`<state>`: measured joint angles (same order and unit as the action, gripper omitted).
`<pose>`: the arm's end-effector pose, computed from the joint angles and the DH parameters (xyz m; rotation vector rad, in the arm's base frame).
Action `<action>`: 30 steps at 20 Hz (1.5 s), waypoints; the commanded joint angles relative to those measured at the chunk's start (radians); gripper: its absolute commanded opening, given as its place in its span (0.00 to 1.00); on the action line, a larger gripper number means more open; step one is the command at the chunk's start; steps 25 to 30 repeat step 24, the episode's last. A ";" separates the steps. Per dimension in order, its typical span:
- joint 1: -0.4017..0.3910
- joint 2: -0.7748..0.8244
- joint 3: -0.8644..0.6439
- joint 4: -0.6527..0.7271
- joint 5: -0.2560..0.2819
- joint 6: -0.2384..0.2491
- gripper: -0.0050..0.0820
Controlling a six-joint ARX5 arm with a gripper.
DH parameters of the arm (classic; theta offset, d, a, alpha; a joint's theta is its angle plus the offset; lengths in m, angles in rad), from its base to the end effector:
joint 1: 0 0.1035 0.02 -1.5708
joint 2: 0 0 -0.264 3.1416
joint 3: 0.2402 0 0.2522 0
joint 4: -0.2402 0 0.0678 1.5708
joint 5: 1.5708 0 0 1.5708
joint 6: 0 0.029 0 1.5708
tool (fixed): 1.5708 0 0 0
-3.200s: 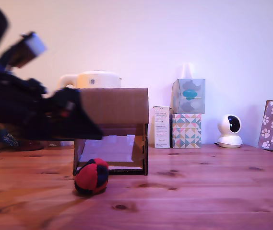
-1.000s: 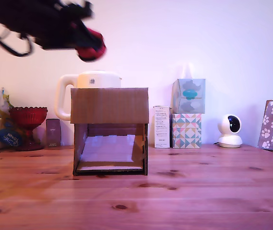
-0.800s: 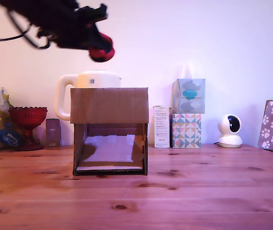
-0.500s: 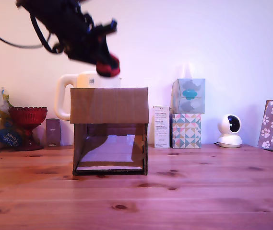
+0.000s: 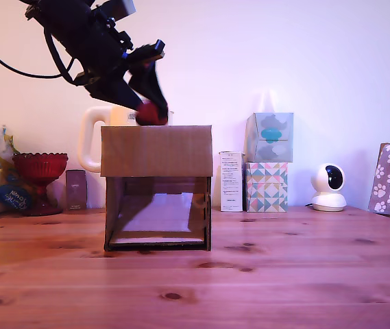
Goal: Drop the footbag into the cardboard dice tower
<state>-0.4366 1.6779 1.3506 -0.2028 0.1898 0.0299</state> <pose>0.3443 -0.1667 0.2954 0.0945 0.5255 -0.6195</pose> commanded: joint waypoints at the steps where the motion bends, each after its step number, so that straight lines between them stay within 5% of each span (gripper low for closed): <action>1: -0.003 -0.005 0.029 -0.018 0.005 0.005 0.89; 3: -0.007 -0.028 0.030 -0.057 0.006 0.006 0.79; 4: -0.008 -0.046 0.030 -0.091 0.013 0.006 0.64; 6: -0.008 -0.082 0.030 -0.178 0.039 0.006 0.14; 7: -0.008 -0.098 0.029 -0.209 0.058 0.005 0.04; 11: -0.024 -0.211 -0.058 -0.187 0.072 0.013 0.03; 18: -0.029 -0.528 -0.557 0.169 0.073 0.000 0.03; 23: -0.006 -0.776 -0.814 0.237 0.036 -0.060 0.03; 30: -0.003 -0.822 -0.845 0.223 0.025 -0.069 0.03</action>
